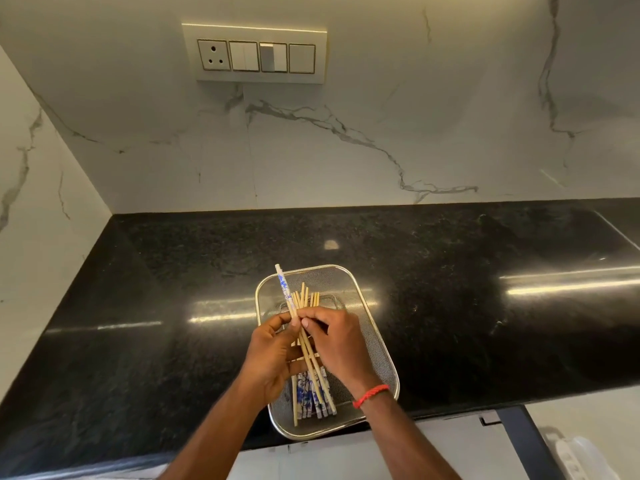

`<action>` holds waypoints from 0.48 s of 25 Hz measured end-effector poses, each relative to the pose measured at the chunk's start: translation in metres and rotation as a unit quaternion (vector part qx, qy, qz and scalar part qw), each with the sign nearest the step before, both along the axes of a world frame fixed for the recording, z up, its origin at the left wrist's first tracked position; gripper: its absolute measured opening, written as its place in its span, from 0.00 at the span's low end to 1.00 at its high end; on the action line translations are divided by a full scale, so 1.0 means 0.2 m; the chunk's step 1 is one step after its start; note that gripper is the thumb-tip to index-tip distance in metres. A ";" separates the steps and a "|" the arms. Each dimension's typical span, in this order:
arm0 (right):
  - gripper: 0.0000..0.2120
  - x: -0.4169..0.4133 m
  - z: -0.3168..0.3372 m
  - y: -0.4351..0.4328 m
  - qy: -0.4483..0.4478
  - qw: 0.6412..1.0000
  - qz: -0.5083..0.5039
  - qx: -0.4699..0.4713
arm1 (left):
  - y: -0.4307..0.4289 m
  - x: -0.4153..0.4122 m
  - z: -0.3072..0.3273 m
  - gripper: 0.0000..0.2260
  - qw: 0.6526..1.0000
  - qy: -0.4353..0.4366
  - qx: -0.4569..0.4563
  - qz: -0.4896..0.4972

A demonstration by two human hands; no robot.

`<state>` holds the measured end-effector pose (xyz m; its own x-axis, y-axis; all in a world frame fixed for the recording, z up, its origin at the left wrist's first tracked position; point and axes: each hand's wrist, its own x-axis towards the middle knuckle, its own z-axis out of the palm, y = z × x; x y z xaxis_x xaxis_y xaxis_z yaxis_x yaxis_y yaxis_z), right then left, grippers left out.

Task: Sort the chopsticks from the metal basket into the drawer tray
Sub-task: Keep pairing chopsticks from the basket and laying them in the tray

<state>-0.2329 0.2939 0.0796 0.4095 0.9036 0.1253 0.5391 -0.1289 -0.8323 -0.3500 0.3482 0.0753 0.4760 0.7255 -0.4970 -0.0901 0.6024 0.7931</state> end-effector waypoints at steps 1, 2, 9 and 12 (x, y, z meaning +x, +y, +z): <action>0.08 0.00 -0.01 -0.02 -0.008 1.000 0.000 0.004 | 0.00 -0.01 0.00 0.09 1.000 -0.001 -0.003 0.000; 0.08 0.01 -0.01 -0.03 -0.011 1.000 -0.012 0.009 | 0.00 -0.02 -0.01 0.09 1.000 0.000 -0.005 0.001; 0.17 0.04 -0.16 -0.15 -0.026 0.969 0.005 -0.246 | 0.03 -0.09 -0.01 0.08 0.998 0.009 -0.005 0.064; 0.19 0.01 -0.15 -0.16 -0.010 0.974 0.003 -0.226 | 0.02 -0.10 -0.01 0.08 0.997 0.014 0.001 0.072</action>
